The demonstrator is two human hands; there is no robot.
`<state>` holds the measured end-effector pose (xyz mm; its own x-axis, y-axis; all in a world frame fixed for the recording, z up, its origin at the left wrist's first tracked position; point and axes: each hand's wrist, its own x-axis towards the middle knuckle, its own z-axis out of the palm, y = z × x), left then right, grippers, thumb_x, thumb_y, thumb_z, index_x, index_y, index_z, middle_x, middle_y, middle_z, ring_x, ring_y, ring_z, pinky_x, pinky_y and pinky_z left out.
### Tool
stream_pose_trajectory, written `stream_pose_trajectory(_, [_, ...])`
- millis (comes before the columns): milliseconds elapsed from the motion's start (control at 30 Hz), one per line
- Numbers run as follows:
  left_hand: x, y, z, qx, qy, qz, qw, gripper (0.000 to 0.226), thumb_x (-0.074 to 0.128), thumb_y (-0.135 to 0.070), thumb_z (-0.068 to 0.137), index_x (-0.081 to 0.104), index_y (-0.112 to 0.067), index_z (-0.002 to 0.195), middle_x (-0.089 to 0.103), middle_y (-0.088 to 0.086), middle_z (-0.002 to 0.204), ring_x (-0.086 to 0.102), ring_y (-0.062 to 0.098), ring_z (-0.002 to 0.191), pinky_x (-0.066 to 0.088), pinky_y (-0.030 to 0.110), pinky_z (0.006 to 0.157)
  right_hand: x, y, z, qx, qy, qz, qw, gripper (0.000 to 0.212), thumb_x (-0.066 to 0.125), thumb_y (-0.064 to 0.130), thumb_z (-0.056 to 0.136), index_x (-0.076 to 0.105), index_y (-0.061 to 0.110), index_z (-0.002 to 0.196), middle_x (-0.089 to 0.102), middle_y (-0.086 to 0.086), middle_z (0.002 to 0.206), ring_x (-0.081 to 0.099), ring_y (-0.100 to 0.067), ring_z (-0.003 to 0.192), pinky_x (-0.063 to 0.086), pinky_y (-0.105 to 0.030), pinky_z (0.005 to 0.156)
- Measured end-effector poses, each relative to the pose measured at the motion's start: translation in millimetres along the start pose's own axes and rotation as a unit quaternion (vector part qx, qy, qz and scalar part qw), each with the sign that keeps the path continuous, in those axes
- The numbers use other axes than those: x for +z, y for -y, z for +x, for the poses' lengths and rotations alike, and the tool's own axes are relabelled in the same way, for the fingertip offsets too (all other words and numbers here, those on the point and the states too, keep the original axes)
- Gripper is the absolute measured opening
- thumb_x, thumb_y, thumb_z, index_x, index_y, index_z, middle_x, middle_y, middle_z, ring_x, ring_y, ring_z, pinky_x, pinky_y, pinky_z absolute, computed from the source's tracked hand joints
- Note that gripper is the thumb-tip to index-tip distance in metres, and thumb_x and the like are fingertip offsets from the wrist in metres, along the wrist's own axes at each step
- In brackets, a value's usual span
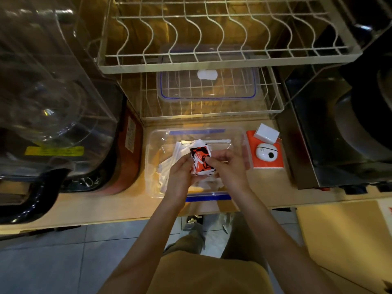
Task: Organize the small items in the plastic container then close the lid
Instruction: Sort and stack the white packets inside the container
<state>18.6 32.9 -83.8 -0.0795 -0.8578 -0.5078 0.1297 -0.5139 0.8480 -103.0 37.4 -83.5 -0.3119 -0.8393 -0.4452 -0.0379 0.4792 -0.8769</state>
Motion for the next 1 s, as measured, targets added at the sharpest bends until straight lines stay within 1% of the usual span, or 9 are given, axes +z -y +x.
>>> stream_pose_trajectory(167, [16,3,2,0.052,0.013,0.094,0.994,0.018,0.048,-0.016,0.093,0.061,-0.02,0.105,0.068,0.005,0.099,0.067,0.018,0.089,0.058,0.03,0.073,-6,-3,2,0.009,-0.01,0.02,1.0,0.009,0.068,0.01,0.081,0.062,0.013,0.087,0.063,0.004,0.077,0.062,-0.008,0.072,0.048,-0.009,0.05])
stream_pose_trajectory(267, [20,3,7,0.01,0.023,0.086,0.996,0.019,0.049,-0.01,0.092,0.063,-0.023,0.093,0.067,0.002,0.09,0.066,0.014,0.08,0.058,0.02,0.06,-21,1,3,-0.007,0.008,-0.041,0.999,0.008,0.065,0.009,0.083,0.061,0.016,0.084,0.062,0.007,0.077,0.06,-0.007,0.074,0.046,-0.013,0.059])
stream_pose_trajectory(367, [24,3,15,-0.046,0.024,0.128,0.99,0.022,0.055,-0.009,0.088,0.063,-0.029,0.081,0.067,0.0,0.084,0.065,0.012,0.074,0.057,0.027,0.061,-45,4,0,-0.079,-0.041,-0.171,0.981,0.006,0.058,0.015,0.088,0.063,0.019,0.09,0.061,0.014,0.077,0.056,0.002,0.073,0.04,-0.012,0.063])
stream_pose_trajectory(533, [44,1,24,-0.088,0.052,0.164,0.981,0.016,0.056,0.0,0.085,0.062,-0.007,0.098,0.066,0.009,0.083,0.066,0.01,0.055,0.05,0.017,0.04,-68,-4,-3,-0.077,-0.129,-0.245,0.958,0.01,0.056,0.032,0.091,0.057,0.023,0.093,0.065,0.004,0.082,0.059,-0.009,0.069,0.04,-0.017,0.057])
stream_pose_trajectory(600, [54,3,28,-0.092,0.071,0.216,0.97,0.018,0.059,0.0,0.082,0.06,-0.005,0.099,0.068,0.017,0.091,0.069,0.018,0.07,0.058,0.031,0.057,-67,-8,-5,-0.054,-0.133,-0.244,0.959,0.016,0.053,0.041,0.091,0.054,0.025,0.093,0.063,0.006,0.084,0.058,-0.005,0.071,0.043,-0.017,0.06])
stream_pose_trajectory(700, [65,3,30,-0.059,0.086,0.318,0.942,0.015,0.064,-0.005,0.079,0.062,-0.007,0.094,0.069,0.018,0.099,0.064,0.031,0.093,0.052,0.045,0.087,-62,-11,-8,-0.089,-0.107,-0.323,0.936,0.014,0.054,0.027,0.092,0.058,0.022,0.105,0.063,-0.001,0.102,0.058,-0.01,0.081,0.044,-0.02,0.069])
stream_pose_trajectory(833, [65,1,28,0.018,0.128,0.352,0.927,0.008,0.066,-0.011,0.08,0.062,-0.019,0.079,0.066,0.003,0.079,0.064,0.022,0.081,0.05,0.028,0.076,-57,-2,-5,-0.134,-0.032,-0.362,0.922,0.035,0.049,0.016,0.093,0.047,0.023,0.127,0.053,-0.003,0.128,0.06,-0.018,0.096,0.048,-0.025,0.072])
stream_pose_trajectory(900, [60,-1,29,0.046,0.146,0.356,0.922,0.012,0.068,-0.012,0.079,0.063,-0.021,0.084,0.066,-0.001,0.084,0.063,0.012,0.079,0.048,0.017,0.073,-59,4,-1,-0.138,-0.007,-0.374,0.917,0.044,0.048,0.015,0.093,0.04,0.026,0.134,0.045,-0.002,0.138,0.059,-0.022,0.103,0.054,-0.033,0.077])
stream_pose_trajectory(1000, [51,-5,31,0.052,0.156,0.318,0.934,0.019,0.069,-0.006,0.076,0.065,-0.014,0.093,0.065,-0.005,0.084,0.061,-0.004,0.072,0.046,0.003,0.067,-64,14,6,-0.16,0.038,-0.391,0.906,0.039,0.048,0.013,0.092,0.05,0.022,0.129,0.048,-0.001,0.137,0.056,-0.02,0.111,0.053,-0.033,0.082])
